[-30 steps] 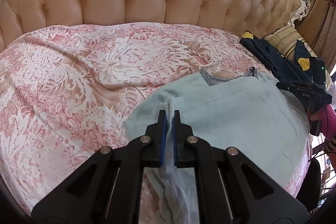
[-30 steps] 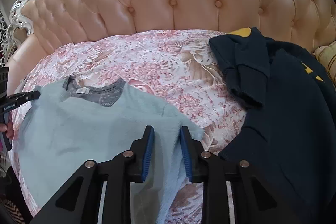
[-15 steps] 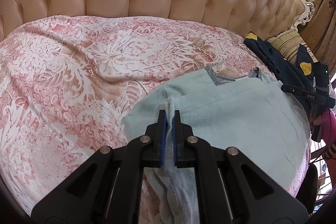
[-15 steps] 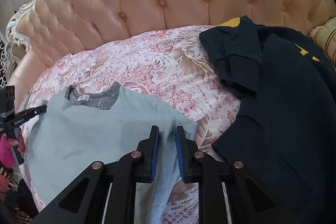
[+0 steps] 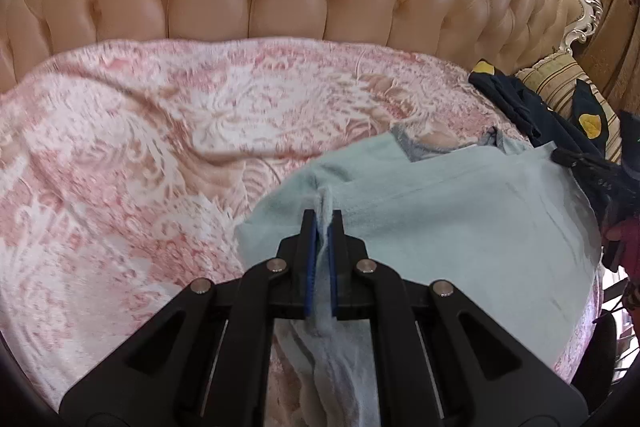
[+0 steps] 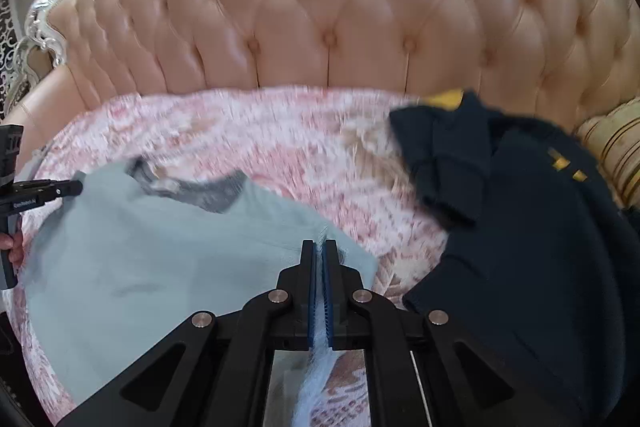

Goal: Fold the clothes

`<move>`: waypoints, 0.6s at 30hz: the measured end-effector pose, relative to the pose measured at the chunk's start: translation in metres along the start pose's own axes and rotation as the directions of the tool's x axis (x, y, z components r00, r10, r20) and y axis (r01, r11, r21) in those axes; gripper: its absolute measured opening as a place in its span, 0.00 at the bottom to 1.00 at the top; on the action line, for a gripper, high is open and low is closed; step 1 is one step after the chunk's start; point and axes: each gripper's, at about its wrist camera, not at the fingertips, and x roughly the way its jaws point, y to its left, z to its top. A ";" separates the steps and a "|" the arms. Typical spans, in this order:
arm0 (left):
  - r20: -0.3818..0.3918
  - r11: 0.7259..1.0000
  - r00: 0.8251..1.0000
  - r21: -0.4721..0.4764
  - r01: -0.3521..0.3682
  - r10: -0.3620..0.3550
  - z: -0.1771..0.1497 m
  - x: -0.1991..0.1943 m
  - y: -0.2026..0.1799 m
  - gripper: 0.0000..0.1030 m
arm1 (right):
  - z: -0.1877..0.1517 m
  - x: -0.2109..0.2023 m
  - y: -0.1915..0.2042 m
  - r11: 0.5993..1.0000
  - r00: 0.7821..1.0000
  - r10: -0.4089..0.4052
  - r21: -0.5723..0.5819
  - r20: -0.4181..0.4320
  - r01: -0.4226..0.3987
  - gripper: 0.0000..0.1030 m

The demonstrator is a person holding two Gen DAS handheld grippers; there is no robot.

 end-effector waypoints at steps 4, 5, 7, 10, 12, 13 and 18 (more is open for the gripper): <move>0.056 1.000 0.998 0.010 -0.003 0.002 0.007 -0.021 -0.004 0.06 | 0.005 -0.025 0.007 0.999 0.997 -0.021 -0.023 0.075 0.023 0.03; 0.068 1.000 0.998 0.016 -0.005 0.004 0.008 -0.025 -0.005 0.06 | 0.006 -0.030 0.008 0.999 0.996 -0.026 -0.028 0.090 0.029 0.03; 0.087 0.999 0.996 0.030 -0.015 0.013 0.013 -0.032 -0.008 0.06 | 0.009 -0.037 0.011 0.998 0.993 -0.042 -0.035 0.112 0.046 0.03; 0.107 0.999 0.994 0.033 -0.030 0.027 0.022 -0.037 -0.010 0.06 | 0.014 -0.042 0.010 0.997 0.989 -0.060 -0.031 0.135 0.065 0.03; 0.120 0.999 0.992 0.025 -0.034 0.031 0.029 -0.039 -0.009 0.06 | 0.017 -0.045 0.008 0.997 0.986 -0.067 -0.018 0.154 0.071 0.03; 0.127 0.999 0.991 0.021 -0.036 0.033 0.032 -0.040 -0.009 0.06 | 0.020 -0.046 0.007 0.997 0.984 -0.070 -0.013 0.161 0.073 0.03; 0.073 0.997 0.995 0.009 -0.071 0.071 0.043 -0.012 -0.005 0.06 | 0.029 -0.026 0.000 0.996 0.987 -0.086 -0.008 0.139 0.088 0.03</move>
